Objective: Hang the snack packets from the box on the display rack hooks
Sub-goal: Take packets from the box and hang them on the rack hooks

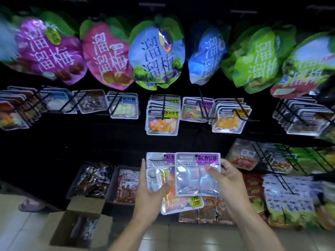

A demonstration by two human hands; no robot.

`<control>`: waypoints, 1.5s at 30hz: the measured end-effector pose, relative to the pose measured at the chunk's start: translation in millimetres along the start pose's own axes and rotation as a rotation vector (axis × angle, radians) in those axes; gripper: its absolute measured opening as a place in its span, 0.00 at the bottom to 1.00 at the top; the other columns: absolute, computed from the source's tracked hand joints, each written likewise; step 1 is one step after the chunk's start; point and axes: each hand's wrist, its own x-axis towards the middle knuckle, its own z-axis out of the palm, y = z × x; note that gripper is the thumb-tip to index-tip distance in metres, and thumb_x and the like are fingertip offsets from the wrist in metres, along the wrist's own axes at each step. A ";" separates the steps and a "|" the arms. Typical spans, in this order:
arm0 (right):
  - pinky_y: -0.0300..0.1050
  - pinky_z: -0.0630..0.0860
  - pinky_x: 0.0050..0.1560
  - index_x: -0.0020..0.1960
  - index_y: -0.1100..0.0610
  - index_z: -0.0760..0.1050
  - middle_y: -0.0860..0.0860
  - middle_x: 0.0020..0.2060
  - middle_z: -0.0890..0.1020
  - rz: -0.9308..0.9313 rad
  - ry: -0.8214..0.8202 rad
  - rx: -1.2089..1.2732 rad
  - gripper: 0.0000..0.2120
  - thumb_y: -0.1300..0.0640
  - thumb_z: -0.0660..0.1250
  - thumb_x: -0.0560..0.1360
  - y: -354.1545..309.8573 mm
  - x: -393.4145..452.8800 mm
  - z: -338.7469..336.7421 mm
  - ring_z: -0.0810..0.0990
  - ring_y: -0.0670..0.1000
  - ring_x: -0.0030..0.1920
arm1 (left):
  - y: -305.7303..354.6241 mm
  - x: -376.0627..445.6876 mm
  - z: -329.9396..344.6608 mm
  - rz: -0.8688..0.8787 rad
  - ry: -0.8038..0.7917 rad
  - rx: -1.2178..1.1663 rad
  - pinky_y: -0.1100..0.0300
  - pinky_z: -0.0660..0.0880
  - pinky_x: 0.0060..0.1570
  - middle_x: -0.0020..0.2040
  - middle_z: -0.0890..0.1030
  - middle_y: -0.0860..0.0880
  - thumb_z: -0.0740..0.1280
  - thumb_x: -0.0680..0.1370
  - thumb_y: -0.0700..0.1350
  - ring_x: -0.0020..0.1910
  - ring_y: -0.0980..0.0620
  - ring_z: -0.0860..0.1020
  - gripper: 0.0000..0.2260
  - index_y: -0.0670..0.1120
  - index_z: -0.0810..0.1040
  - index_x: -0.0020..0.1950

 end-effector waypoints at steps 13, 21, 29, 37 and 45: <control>0.64 0.78 0.63 0.55 0.49 0.85 0.51 0.53 0.88 0.159 -0.313 0.065 0.08 0.57 0.72 0.78 13.7 -0.1 78.4 0.87 0.56 0.54 | 15.9 -3.8 -44.6 -0.051 0.203 -0.021 0.69 0.81 0.35 0.56 0.70 0.74 0.66 0.83 0.40 0.50 0.63 0.83 0.31 0.65 0.56 0.77; 0.62 0.81 0.56 0.56 0.57 0.81 0.59 0.50 0.87 0.214 -0.234 0.196 0.09 0.66 0.69 0.78 2.7 -3.6 96.3 0.86 0.61 0.51 | -6.8 5.7 -64.4 -0.040 0.278 -0.049 0.48 0.79 0.64 0.71 0.78 0.59 0.64 0.79 0.61 0.66 0.55 0.80 0.28 0.77 0.56 0.75; 0.63 0.75 0.66 0.64 0.55 0.80 0.60 0.56 0.86 0.207 -0.345 0.251 0.22 0.72 0.71 0.74 3.3 1.4 83.1 0.84 0.61 0.58 | -21.5 21.1 -59.4 -0.015 0.235 -0.111 0.64 0.82 0.47 0.69 0.79 0.58 0.63 0.83 0.55 0.59 0.59 0.83 0.28 0.69 0.56 0.79; 0.61 0.77 0.66 0.57 0.60 0.84 0.60 0.53 0.87 0.241 -0.296 0.188 0.16 0.73 0.72 0.72 9.5 4.6 65.5 0.83 0.64 0.60 | -18.1 31.6 -41.0 -0.045 0.142 -0.117 0.71 0.78 0.40 0.66 0.80 0.60 0.61 0.83 0.53 0.51 0.67 0.84 0.26 0.68 0.57 0.79; 0.63 0.83 0.54 0.51 0.58 0.87 0.61 0.50 0.87 0.247 -0.083 0.228 0.07 0.65 0.74 0.74 2.6 3.8 67.4 0.86 0.63 0.52 | -25.2 37.5 -30.7 -0.046 -0.073 -0.028 0.69 0.78 0.53 0.68 0.78 0.66 0.84 0.63 0.55 0.63 0.67 0.78 0.51 0.76 0.56 0.74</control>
